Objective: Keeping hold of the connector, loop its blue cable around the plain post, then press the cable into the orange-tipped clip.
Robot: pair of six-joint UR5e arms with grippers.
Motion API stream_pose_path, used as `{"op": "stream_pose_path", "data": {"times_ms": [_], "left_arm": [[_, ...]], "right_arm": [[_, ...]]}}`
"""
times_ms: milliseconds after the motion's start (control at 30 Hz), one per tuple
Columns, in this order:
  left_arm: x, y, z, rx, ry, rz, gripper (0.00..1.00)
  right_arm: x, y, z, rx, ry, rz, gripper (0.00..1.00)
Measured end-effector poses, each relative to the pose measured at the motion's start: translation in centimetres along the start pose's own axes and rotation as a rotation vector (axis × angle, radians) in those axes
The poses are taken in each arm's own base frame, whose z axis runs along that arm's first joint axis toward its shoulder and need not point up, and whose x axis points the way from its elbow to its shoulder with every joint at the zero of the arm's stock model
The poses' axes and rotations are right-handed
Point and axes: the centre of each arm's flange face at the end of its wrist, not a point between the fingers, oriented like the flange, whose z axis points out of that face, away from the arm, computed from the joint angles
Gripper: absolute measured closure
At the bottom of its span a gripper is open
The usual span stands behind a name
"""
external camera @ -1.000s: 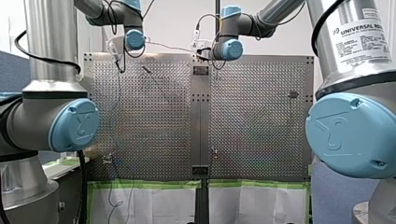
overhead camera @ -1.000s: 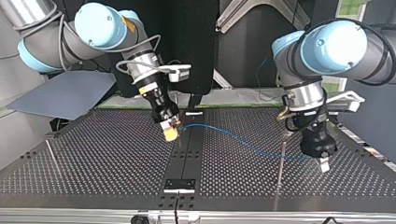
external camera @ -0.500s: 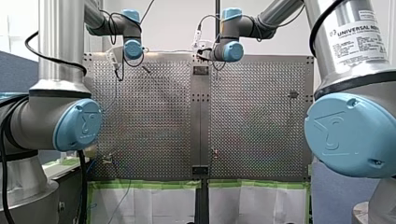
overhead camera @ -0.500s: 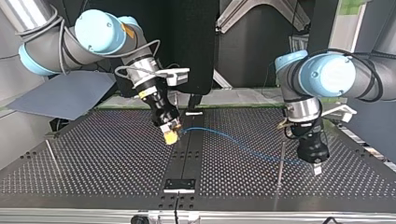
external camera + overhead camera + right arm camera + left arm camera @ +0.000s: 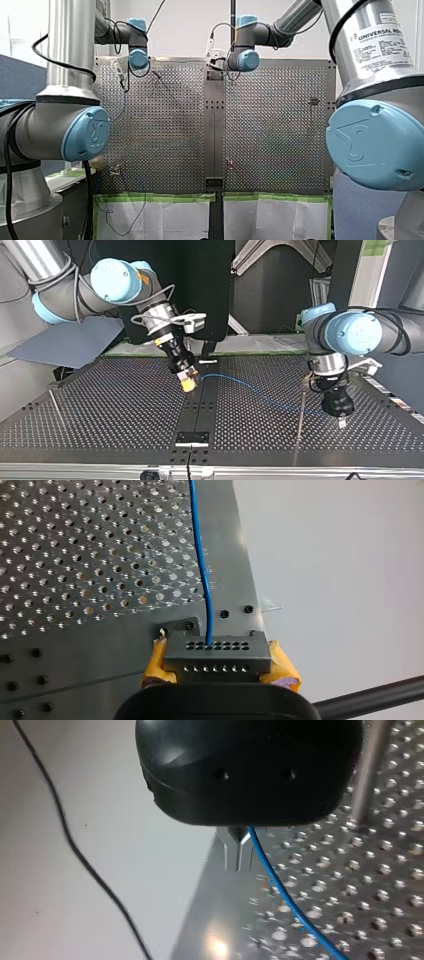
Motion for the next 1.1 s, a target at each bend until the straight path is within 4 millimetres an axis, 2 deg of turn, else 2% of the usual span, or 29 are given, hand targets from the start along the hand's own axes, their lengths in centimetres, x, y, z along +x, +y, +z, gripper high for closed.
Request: {"op": "stream_pose_path", "data": {"times_ms": [233, 533, 833, 1000, 1100], "left_arm": [[2.4, 0.7, 1.3, 0.027, 0.030, -0.014, 1.00], [2.4, 2.9, 3.0, 0.036, 0.024, -0.061, 1.00], [2.7, 3.2, 3.2, 0.042, 0.029, -0.068, 1.00], [3.3, 3.5, 3.2, 0.040, 0.038, -0.068, 1.00], [4.4, 3.6, 3.5, 0.047, 0.059, -0.064, 1.00]], "right_arm": [[-1.3, 0.3, 0.3, -0.003, -0.017, 0.000, 1.00], [-1.7, 0.8, 0.4, -0.009, -0.019, -0.002, 1.00], [-4.0, 1.5, 0.9, -0.023, -0.042, -0.002, 1.00], [-4.1, 2.0, 1.2, -0.036, -0.025, -0.001, 1.00], [-3.9, 2.5, 1.3, -0.050, -0.008, 0.001, 1.00]]}}
